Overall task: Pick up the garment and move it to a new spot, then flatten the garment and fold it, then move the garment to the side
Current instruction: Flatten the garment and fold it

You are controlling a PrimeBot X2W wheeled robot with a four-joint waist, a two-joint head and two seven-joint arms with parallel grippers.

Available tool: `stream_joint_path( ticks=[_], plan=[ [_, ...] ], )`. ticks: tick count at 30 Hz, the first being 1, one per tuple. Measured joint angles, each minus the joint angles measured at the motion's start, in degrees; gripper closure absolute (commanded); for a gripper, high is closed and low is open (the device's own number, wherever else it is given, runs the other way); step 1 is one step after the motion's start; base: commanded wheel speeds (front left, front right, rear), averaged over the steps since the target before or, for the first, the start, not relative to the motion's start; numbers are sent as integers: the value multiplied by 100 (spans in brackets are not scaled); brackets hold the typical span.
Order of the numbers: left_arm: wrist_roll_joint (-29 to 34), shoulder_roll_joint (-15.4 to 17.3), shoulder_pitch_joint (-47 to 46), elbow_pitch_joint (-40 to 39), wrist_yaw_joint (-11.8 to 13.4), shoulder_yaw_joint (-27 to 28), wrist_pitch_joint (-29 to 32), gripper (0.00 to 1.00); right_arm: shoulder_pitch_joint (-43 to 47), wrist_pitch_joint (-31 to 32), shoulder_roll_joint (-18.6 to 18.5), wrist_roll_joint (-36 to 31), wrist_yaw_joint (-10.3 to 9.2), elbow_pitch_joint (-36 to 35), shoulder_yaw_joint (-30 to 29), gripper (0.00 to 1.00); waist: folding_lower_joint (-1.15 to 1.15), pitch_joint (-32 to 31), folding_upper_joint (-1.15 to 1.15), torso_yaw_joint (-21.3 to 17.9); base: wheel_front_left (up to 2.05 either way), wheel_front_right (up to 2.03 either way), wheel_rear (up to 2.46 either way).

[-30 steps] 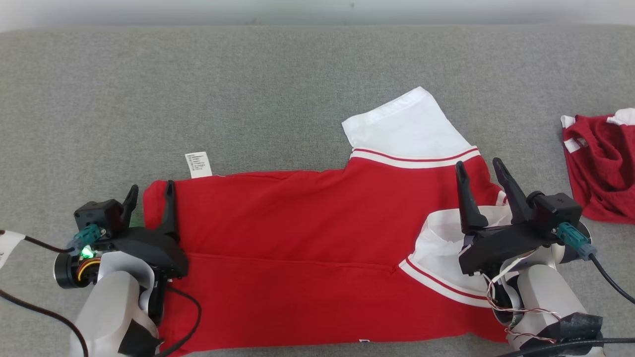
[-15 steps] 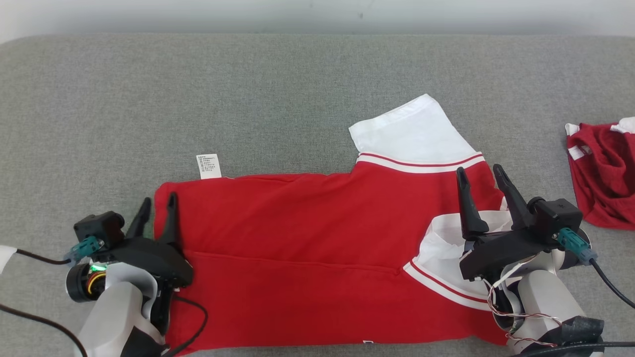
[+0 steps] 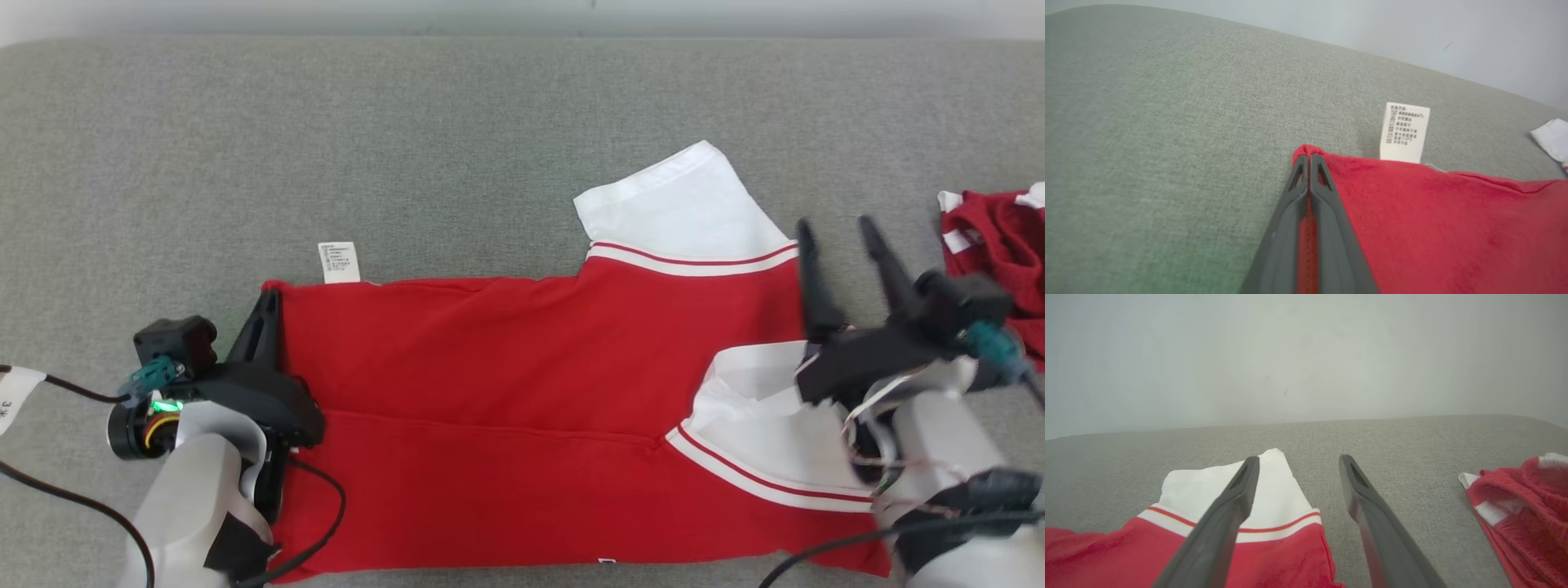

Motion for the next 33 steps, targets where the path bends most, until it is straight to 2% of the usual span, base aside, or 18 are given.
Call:
stream_joint_path(
  ticks=[5,12,20,25,30,31,32,33],
  plan=[
    [211,1,49,-458,101,-13,0,100,-599,60,-320,32,0,603,40,0,0,51,0,107,0,0,0],
    [211,1,187,-760,111,-197,0,100,-1538,635,-461,367,0,1525,382,0,1,189,0,273,0,0,0],
    [-175,2,124,-929,157,-764,0,100,-2571,1434,-545,704,0,2382,875,0,1,475,0,475,0,0,0],
    [-459,4,-97,-1022,280,-1167,0,100,-3064,1937,-683,669,0,2892,1200,0,1,704,0,628,0,0,0],
    [-589,-1,-236,-1150,356,-1393,-3,100,-3421,2118,-684,744,0,3171,1393,0,1,929,0,779,0,0,0],
    [-604,-2,-244,-1171,358,-1419,-7,100,-3472,2129,-678,767,0,3209,1433,9,1,969,0,803,0,0,0],
    [-636,-8,-254,-1185,366,-1439,-7,100,-3520,2180,-666,792,-1,3263,1475,60,1,1002,0,826,0,0,0],
    [-648,-11,-265,-1199,371,-1454,-7,100,-3565,2212,-655,847,-3,3295,1493,94,0,1034,-1,846,0,0,0]
  ],
)
